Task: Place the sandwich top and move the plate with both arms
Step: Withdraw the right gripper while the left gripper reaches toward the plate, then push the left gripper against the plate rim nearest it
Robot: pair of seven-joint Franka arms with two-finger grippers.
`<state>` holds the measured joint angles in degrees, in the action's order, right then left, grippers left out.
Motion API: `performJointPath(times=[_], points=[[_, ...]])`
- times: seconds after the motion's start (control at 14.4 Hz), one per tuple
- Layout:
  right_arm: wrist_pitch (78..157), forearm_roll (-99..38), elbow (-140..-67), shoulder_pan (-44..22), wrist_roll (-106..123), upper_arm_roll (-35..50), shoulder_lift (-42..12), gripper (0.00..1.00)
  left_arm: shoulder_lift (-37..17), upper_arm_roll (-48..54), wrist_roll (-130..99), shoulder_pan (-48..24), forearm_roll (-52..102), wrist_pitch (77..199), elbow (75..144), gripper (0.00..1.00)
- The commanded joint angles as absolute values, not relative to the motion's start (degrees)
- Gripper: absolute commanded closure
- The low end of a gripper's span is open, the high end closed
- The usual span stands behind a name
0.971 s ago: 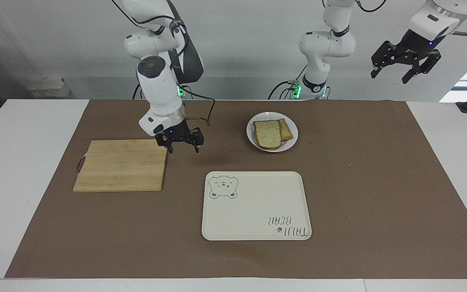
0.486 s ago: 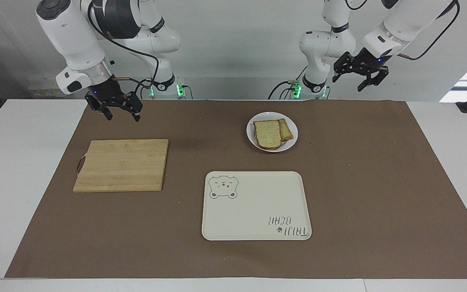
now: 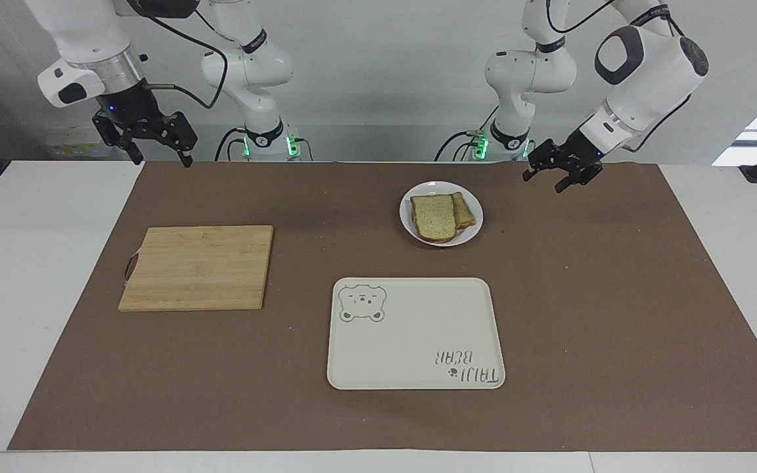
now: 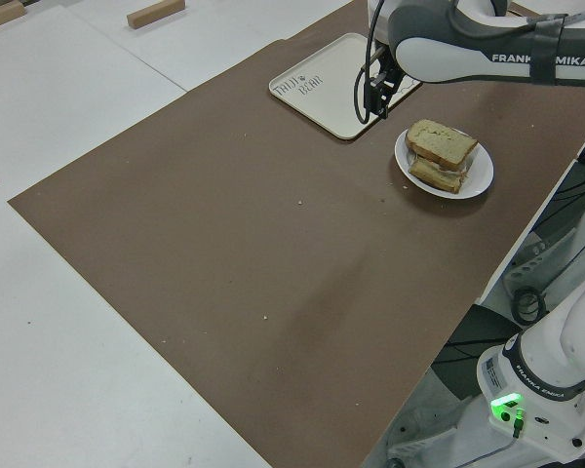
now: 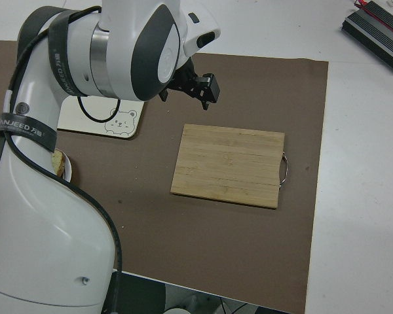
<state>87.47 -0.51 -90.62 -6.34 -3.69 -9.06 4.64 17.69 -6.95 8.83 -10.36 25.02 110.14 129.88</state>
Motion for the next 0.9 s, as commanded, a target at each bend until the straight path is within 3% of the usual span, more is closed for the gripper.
performJointPath(times=[0.0, 0.35, 0.49, 0.55, 0.83], points=[[86.0, 0.9, -89.9, -6.1, -2.2, -8.2, 5.4, 0.00, 20.6, -6.7, 14.3, -9.3, 30.1, 115.4, 136.7, 0.02], [88.3, 0.1, -92.6, -6.2, 0.1, -8.3, 6.2, 0.00, 20.0, -6.8, 26.9, -5.0, 36.0, 115.0, 142.0, 0.02], [89.8, 0.1, -93.0, -6.6, 0.1, -8.3, 6.1, 0.00, 18.2, -6.8, 34.7, -2.0, 42.9, 115.0, 145.2, 0.09], [90.0, 0.8, -93.2, -6.6, 0.6, -8.3, 6.1, 0.00, 17.0, -6.8, 37.3, -1.0, 44.5, 115.0, 146.1, 0.18], [90.6, 2.0, -92.7, -6.3, 1.5, -8.5, 5.6, 0.00, 14.2, -6.7, 42.2, -0.6, 53.3, 115.7, 149.0, 0.28]])
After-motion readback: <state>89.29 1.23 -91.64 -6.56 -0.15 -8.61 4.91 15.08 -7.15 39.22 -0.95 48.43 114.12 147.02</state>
